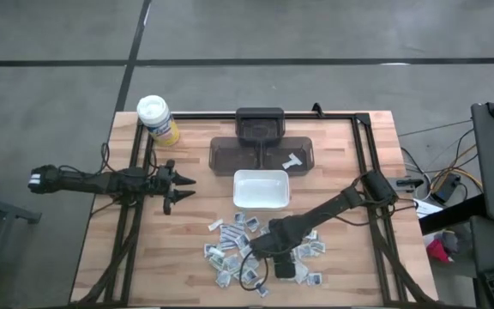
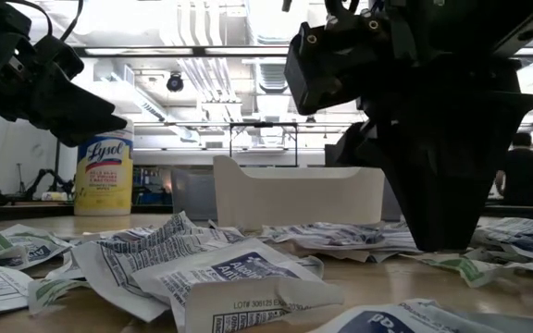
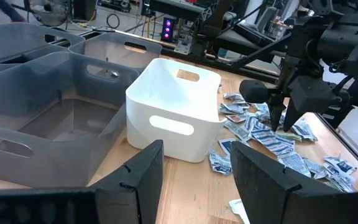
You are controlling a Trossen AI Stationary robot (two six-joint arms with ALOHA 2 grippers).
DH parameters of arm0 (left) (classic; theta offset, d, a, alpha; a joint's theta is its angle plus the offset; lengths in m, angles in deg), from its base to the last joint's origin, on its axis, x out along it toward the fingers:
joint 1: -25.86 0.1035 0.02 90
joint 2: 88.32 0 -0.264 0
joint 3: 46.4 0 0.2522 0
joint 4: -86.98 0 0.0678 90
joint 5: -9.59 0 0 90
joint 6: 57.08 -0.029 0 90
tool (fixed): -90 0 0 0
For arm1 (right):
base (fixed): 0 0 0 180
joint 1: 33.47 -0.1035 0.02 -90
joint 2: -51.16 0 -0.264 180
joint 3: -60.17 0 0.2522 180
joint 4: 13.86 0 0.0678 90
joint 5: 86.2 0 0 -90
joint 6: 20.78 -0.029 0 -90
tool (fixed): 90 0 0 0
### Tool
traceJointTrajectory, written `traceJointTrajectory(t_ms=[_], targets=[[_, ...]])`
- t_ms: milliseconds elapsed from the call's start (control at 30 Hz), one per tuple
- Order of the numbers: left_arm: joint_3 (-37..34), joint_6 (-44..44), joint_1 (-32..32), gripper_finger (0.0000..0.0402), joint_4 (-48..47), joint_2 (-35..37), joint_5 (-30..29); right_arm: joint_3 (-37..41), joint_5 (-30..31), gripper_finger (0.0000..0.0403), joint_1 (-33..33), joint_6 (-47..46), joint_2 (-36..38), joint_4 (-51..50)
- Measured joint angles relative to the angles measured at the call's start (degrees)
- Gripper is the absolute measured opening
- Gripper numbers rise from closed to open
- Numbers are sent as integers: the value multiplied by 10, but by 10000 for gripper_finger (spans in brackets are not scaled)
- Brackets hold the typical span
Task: Pick & Place First Aid Supplies
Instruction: Put the green bandage into the bottom right black bin
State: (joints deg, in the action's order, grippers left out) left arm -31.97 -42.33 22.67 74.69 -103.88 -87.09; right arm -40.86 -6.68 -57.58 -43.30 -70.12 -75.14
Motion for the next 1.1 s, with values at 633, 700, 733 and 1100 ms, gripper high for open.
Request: traceJointTrajectory(t_ms=[633,700,733,1100], targets=[[0,0,0,183,1,-2,0,2,4,46,0,-7,-26,-3],[0,0,0,183,1,-2,0,2,5,37,0,-7,-27,-3],[0,0,0,183,1,-2,0,2,5,33,0,-7,-27,-3],[0,0,0,183,1,-2,0,2,15,9,0,-15,-25,-17]])
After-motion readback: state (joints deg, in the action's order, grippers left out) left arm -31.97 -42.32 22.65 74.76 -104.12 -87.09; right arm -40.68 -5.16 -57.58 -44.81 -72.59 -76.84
